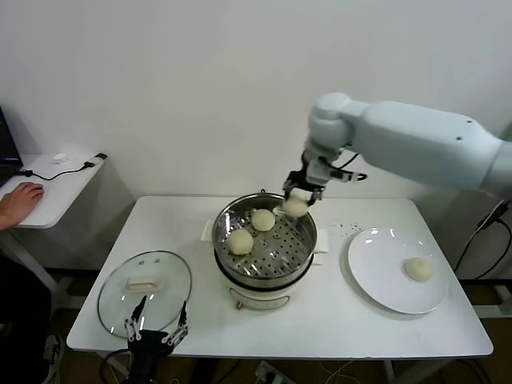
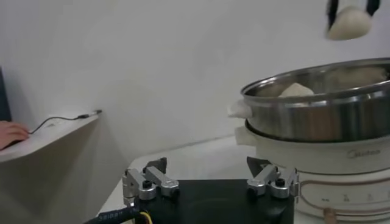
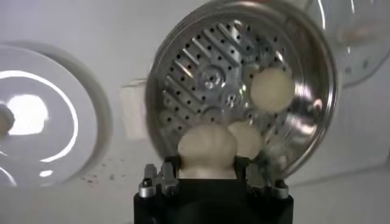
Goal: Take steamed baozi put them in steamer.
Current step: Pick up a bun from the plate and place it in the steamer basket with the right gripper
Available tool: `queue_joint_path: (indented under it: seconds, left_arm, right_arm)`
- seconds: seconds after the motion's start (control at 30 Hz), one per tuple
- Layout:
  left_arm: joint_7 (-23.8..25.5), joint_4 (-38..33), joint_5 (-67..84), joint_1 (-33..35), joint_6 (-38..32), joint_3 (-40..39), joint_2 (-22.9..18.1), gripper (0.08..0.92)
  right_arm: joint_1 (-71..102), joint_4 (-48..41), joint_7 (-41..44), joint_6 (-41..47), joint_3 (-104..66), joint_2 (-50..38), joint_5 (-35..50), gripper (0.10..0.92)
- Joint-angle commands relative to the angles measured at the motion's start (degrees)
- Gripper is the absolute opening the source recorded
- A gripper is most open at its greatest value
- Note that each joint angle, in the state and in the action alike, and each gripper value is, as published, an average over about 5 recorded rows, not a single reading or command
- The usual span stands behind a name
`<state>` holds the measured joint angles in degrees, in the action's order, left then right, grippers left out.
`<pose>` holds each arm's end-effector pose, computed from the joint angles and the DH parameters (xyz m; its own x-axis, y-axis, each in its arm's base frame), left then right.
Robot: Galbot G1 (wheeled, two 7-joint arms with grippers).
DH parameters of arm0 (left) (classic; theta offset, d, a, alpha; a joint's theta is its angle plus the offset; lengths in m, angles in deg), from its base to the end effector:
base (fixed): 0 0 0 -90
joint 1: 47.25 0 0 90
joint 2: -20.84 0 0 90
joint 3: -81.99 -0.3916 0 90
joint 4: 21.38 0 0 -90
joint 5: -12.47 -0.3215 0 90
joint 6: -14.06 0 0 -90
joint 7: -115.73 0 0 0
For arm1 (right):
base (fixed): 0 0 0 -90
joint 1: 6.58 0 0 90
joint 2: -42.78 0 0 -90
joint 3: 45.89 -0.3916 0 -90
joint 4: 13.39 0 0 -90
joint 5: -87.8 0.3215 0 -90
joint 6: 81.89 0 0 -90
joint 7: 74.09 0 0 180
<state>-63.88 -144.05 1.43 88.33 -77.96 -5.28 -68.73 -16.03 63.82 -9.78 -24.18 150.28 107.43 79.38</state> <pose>0.0335 0.0145 -0.3456 -0.9815 -0.0215 0.1905 0.0221 0.9744 0.2238 0.5540 0.0740 0.0037 -0.1960 -0.1018 0.9753 -0.0560 -0.9918 -0.1148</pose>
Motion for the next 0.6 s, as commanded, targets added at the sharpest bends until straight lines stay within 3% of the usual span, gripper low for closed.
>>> queue_joint_path:
  seconds: [0.03,0.6]
  left_arm:
    - [-0.26,0.17,-1.28,0.36,-0.18,-0.18,-0.06,0.823]
    - [-0.60,1.00,-0.99,0.44,-0.38,-0.36,-0.32,0.823]
  right_arm:
    - [9.33,2.19,-1.53,-5.22,-1.79,8.75,-8.41,0.594]
    - [11.66,3.84,-0.59,-2.92,1.26,5.30,-4.20,0.602]
